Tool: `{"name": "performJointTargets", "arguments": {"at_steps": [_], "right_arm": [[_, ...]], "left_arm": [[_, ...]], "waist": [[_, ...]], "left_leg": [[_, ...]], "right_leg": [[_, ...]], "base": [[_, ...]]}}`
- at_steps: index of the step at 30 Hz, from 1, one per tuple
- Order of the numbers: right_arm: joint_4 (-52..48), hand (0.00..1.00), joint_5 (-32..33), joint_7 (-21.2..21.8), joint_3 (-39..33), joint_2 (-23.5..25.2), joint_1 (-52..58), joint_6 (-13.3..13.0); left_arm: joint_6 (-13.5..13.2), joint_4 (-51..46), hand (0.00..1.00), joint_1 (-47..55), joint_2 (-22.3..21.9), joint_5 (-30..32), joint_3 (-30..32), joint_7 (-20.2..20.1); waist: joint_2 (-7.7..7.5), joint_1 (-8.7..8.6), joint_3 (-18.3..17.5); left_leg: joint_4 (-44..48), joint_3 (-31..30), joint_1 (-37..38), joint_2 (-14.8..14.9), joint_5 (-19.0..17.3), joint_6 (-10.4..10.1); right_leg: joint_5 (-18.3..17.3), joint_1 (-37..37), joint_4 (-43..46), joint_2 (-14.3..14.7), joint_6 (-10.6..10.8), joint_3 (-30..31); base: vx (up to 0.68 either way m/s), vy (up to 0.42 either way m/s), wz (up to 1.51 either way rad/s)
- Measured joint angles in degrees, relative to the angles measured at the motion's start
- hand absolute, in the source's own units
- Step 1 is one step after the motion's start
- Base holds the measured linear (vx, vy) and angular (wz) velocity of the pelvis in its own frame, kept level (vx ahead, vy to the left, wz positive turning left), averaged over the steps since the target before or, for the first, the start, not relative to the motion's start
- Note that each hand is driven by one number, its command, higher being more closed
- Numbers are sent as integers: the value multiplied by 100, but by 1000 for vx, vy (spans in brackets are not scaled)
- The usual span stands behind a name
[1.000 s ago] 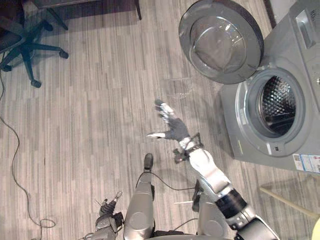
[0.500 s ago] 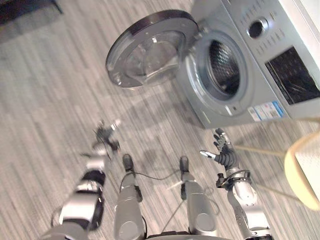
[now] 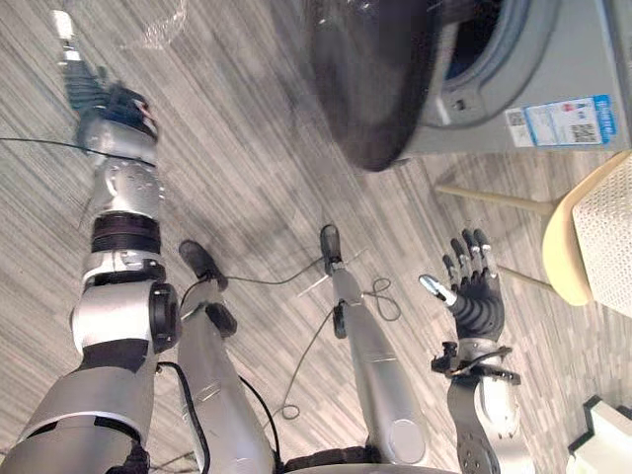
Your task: Pick up the laundry basket with both hands and put the clothes into the washing machine.
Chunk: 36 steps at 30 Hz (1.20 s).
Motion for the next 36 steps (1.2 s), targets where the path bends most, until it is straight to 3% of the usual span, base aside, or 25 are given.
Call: {"name": "performJointTargets", "arguments": {"at_steps": [5,12,14,18,21,23,25,29,36], "right_arm": [[-134,0,0,102,190,-36,8,-7],[60,0,-7,171,-5,-434,-433,3],[310,0,-23,170,-301,-450,-593,14],[674,0,-39,179,-564,-608,-697,41],[1117,0,-82,210,-641,-608,-842,48],[1528,0,-93,308,-642,-604,-941,99],[2125,0,-325,372,-686,-606,-1233,164],[3407,0,-776,421,-772,-676,-2151,295],[5253,0,-1202,259,-1227,-1295,-3763,534]], "left_arm": [[-112,-440,0,681,50,9,417,3],[-25,-742,0,2546,-1132,19,640,-74],[-3,-830,0,3259,-1716,167,616,-282],[109,-805,0,4616,-2737,356,349,-656],[182,-481,0,5477,-3201,662,51,-1028],[224,-91,0,5885,-3258,693,-237,-1236],[243,146,0,6082,-3247,1026,-433,-1431],[400,719,0,6126,-2984,2344,-853,-1768],[476,957,0,6259,-2681,3163,-1085,-1890]], "waist": [[2,116,1],[6,180,-6],[17,272,-11],[281,364,-462],[459,488,-722],[486,610,-942],[517,613,-1090],[578,627,-1151],[617,797,-1146]], "left_leg": [[187,80,57,32,-141,35],[75,366,707,-101,-292,126],[-158,403,1197,-255,-260,118],[-569,364,1829,-564,-76,148],[-969,359,2576,-831,18,144],[-1263,313,2959,-1017,99,129],[-1564,198,3193,-1190,237,144],[-2201,-102,3553,-1486,581,149],[-2522,-547,3668,-1740,829,196]], "right_leg": [[-2,45,73,-12,-4,6],[-144,565,187,-232,-107,-69],[-261,956,220,-312,-77,-122],[-506,1516,287,-525,-53,-336],[-730,2148,320,-713,13,-448],[-819,2412,321,-816,42,-478],[-843,2631,234,-899,68,-572],[-820,3046,16,-1035,103,-875],[-814,3315,-51,-1178,159,-1285]], "base": [[-1,-23,-7],[-32,3,15],[32,16,34],[84,15,41],[137,-3,36],[124,-39,25],[94,-31,32],[10,4,42],[-21,27,34]]}}
